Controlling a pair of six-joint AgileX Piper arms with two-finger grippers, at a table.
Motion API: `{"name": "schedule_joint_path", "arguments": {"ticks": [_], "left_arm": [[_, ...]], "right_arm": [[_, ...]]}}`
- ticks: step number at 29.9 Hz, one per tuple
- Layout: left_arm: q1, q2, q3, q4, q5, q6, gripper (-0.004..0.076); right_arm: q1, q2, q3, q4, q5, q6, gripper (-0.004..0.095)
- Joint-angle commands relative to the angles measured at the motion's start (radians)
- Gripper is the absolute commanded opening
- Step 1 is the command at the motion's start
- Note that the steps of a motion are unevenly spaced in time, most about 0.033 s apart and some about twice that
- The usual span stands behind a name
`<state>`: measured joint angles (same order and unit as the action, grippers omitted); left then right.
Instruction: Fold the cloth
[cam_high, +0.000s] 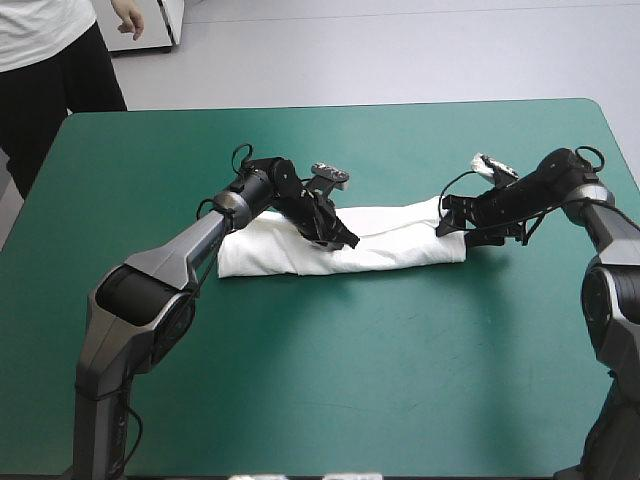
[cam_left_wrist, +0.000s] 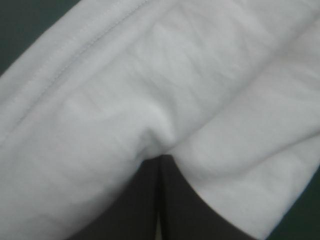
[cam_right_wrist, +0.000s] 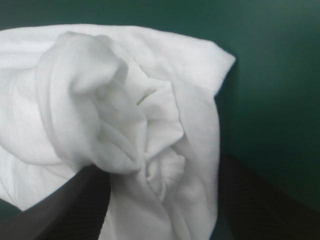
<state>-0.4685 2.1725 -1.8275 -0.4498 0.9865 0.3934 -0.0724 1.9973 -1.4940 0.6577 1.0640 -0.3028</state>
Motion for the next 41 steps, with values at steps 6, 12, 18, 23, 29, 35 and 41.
{"name": "schedule_joint_path", "arguments": {"ticks": [6,12,18,23,29,35,41], "left_arm": [[-0.005,-0.048,-0.025,-0.025,-0.013,-0.006,-0.001],[-0.005,-0.033,-0.025,-0.023,-0.013,-0.006,-0.001],[-0.007,-0.023,-0.025,-0.019,-0.005,-0.006,-0.001],[-0.007,-0.023,-0.025,-0.017,0.009,-0.006,-0.001],[-0.008,-0.023,-0.025,-0.017,0.01,-0.014,-0.001],[-0.008,-0.023,-0.025,-0.021,0.01,-0.014,-0.001],[-0.004,-0.073,-0.048,0.023,0.048,-0.014,-0.001]], "right_arm": [[-0.001,0.024,-0.018,0.114,0.043,-0.051,0.0511],[0.005,0.024,-0.018,0.153,0.057,-0.123,0.0041],[0.005,0.022,-0.056,0.238,0.105,-0.149,-0.0009],[0.005,-0.022,-0.139,0.279,0.13,-0.149,-0.0013],[0.005,-0.088,-0.217,0.335,0.158,-0.147,-0.0013],[0.005,-0.134,-0.227,0.352,0.165,-0.147,-0.0013],[0.005,-0.135,-0.227,0.357,0.17,-0.147,-0.0013]]}}
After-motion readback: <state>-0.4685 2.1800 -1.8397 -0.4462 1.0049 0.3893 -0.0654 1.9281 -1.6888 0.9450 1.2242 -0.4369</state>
